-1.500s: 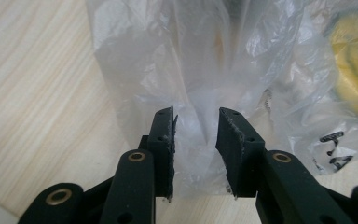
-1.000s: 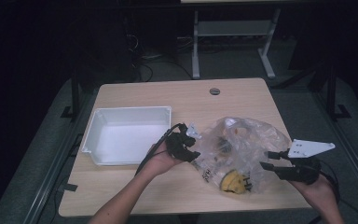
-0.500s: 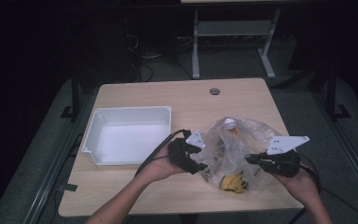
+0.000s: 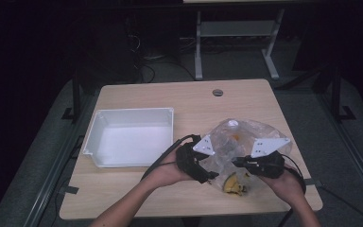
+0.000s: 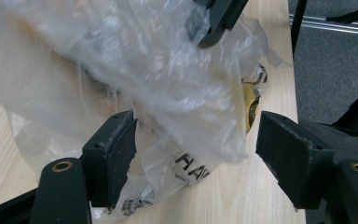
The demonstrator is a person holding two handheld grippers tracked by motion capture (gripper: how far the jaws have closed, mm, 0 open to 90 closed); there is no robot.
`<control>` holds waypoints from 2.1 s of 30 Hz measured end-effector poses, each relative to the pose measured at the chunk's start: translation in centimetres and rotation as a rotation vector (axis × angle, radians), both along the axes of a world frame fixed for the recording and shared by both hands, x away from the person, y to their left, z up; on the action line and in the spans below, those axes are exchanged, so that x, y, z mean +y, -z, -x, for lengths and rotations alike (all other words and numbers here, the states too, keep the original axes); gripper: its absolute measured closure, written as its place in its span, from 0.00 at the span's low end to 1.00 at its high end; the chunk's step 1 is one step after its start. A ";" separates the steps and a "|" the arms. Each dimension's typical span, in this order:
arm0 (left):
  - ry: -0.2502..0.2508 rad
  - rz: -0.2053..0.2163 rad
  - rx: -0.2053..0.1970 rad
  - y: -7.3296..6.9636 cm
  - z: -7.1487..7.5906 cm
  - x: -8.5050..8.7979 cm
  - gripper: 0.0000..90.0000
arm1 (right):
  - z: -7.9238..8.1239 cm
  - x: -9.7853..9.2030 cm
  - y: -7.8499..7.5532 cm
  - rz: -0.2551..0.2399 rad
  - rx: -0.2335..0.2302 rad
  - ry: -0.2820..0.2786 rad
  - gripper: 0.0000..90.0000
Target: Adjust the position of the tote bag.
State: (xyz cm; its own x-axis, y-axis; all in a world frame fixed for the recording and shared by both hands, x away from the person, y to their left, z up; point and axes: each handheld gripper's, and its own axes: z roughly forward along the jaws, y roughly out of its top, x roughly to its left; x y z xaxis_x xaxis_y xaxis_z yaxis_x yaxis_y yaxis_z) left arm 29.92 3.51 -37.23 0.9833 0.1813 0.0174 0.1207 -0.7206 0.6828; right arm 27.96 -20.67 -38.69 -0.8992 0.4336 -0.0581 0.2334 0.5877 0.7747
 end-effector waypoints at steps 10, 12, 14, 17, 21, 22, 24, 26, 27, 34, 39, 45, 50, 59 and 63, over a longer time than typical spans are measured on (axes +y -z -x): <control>0.018 -0.033 -0.059 1.2 0.5 -1.6 0.30 | -0.2 0.8 -0.1 -0.029 0.001 0.004 0.97; 0.016 -0.045 -0.077 1.5 0.7 -2.0 0.35 | -0.2 1.1 0.0 -0.039 0.010 0.002 0.97; 0.017 -0.052 -0.085 1.5 0.7 -2.1 0.40 | -0.2 1.2 0.1 -0.035 0.008 0.003 0.97; 0.003 -0.054 -0.120 1.6 0.8 -2.2 0.64 | -0.3 1.3 0.2 -0.032 0.016 0.007 0.97; -0.030 -0.047 -0.114 1.6 0.6 -1.9 0.88 | -0.3 1.3 0.3 -0.035 0.022 0.012 0.94; -0.030 -0.047 -0.114 1.6 0.6 -1.9 0.93 | -0.2 1.3 0.3 -0.033 0.024 0.012 0.92; -0.058 -0.042 -0.107 1.5 0.4 -1.6 0.96 | -0.2 1.3 0.3 -0.034 0.027 0.012 0.87; -0.067 -0.043 -0.102 1.4 0.2 -1.5 0.97 | -0.1 1.2 0.3 -0.036 0.022 0.016 0.82; -0.067 -0.043 -0.102 1.4 0.2 -1.5 0.97 | 0.0 1.0 0.3 -0.039 0.019 0.017 0.79; -0.091 -0.054 -0.074 1.5 -0.3 -0.9 0.97 | 0.4 -0.5 -0.4 -0.084 0.013 0.039 0.67; -0.124 -0.058 -0.066 0.9 -0.8 0.4 0.97 | 0.9 -2.7 -1.5 -0.108 -0.012 0.060 0.59; -0.154 -0.078 -0.062 0.7 -1.3 1.5 0.98 | 0.9 -4.9 -2.8 -0.111 -0.051 0.107 0.56; -0.172 -0.087 -0.069 0.4 -1.5 2.5 0.98 | 0.8 -6.4 -3.8 -0.094 -0.066 0.144 0.54; -0.193 -0.110 -0.076 -0.1 -2.0 3.4 0.97 | 1.2 -7.8 -5.7 -0.050 -0.120 0.200 0.54; -0.198 -0.112 -0.078 -0.4 -2.1 3.7 0.97 | 1.0 -8.3 -6.4 -0.040 -0.132 0.215 0.54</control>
State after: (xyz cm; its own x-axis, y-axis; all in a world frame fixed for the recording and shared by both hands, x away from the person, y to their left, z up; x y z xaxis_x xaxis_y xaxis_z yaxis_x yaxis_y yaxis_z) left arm 32.01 7.21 -36.88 0.9236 0.3632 0.1229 0.2173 -0.7599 0.6127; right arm 27.00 -28.93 -32.31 -0.7721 0.6180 -0.1479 0.2446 0.5039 0.8284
